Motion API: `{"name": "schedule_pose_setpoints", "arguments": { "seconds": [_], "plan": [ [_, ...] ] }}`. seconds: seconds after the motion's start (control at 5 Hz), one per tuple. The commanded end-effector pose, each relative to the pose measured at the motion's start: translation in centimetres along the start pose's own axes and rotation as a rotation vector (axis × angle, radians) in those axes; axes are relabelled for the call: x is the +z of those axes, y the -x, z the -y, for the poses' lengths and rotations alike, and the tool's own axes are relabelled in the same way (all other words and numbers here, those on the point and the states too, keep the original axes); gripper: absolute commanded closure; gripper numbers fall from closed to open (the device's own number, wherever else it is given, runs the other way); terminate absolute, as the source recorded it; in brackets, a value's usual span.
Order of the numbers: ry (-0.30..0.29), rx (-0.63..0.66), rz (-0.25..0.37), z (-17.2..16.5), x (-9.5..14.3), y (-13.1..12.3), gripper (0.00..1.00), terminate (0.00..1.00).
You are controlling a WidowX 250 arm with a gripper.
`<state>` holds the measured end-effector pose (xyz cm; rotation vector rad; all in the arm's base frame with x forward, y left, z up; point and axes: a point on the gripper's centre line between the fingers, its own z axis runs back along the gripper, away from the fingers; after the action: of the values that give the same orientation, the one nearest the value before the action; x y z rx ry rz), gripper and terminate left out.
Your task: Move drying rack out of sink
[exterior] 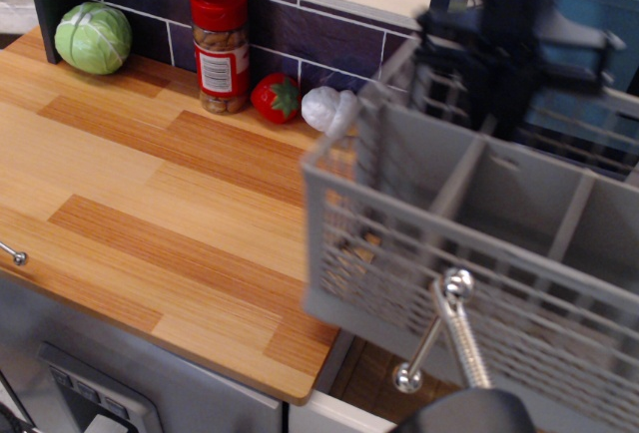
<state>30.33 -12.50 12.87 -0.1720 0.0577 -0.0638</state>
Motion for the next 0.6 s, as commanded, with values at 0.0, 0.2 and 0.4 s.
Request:
{"name": "schedule_pose_setpoints", "arguments": {
  "seconds": [0.0,0.2,0.4],
  "plan": [
    [0.004,-0.027,0.06,-7.3,4.5,0.2,1.0,0.0],
    [-0.015,-0.019,0.098,-12.2,5.4,0.7,1.0,0.0],
    [-0.029,0.017,0.11,-16.9,7.2,0.7,1.0,0.0]
  ]
}}
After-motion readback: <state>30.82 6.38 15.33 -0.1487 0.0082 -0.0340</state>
